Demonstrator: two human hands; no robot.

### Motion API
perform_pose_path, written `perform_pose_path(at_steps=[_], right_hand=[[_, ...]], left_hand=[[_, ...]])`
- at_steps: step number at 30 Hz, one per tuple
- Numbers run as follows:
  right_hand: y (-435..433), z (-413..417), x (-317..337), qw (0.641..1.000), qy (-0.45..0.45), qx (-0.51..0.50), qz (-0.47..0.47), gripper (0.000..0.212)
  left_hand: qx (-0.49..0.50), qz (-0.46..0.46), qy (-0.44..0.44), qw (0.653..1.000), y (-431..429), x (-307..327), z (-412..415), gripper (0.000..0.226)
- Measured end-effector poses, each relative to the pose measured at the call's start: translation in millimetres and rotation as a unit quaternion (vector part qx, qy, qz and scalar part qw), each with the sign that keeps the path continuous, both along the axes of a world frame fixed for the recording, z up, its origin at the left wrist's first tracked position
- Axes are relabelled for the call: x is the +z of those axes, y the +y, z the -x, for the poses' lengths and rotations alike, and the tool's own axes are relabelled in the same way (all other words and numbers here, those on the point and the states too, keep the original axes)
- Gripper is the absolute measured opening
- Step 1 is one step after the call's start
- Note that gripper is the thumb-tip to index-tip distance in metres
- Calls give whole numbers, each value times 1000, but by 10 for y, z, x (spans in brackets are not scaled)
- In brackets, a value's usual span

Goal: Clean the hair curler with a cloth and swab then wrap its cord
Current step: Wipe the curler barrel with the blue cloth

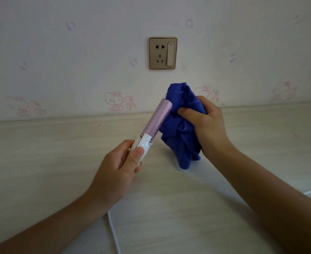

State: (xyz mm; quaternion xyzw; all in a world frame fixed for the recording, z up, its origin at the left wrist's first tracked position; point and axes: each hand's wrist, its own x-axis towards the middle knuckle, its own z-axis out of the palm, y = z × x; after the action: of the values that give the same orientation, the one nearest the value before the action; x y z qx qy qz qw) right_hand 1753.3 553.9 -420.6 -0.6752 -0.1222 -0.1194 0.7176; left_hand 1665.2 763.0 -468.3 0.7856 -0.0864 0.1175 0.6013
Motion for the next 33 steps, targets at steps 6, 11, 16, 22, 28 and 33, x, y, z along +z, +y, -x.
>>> perform_pose_path(at_steps=[6,11,16,22,28,33], right_hand=[[155,139,-171,976,-45,131,169,15],[154,190,-141,985,-59,107,126,16],[-80,97,61,998,-12,20,-57,13],[-8,112,33,981,67,157,-89,16],[122,188,-136,976,83,201,-35,15],[200,196,-138,994,26,109,-17,18]], left_hand=[[11,-1,4,1000,20,-12,-18,25],[-5,-48,-16,999,118,97,0,31],[-33,-124,-29,991,205,211,-54,31],[-15,-148,-23,989,221,238,-50,34],[8,-166,-15,986,229,259,-41,28],[-3,-168,12,986,277,335,-80,29]])
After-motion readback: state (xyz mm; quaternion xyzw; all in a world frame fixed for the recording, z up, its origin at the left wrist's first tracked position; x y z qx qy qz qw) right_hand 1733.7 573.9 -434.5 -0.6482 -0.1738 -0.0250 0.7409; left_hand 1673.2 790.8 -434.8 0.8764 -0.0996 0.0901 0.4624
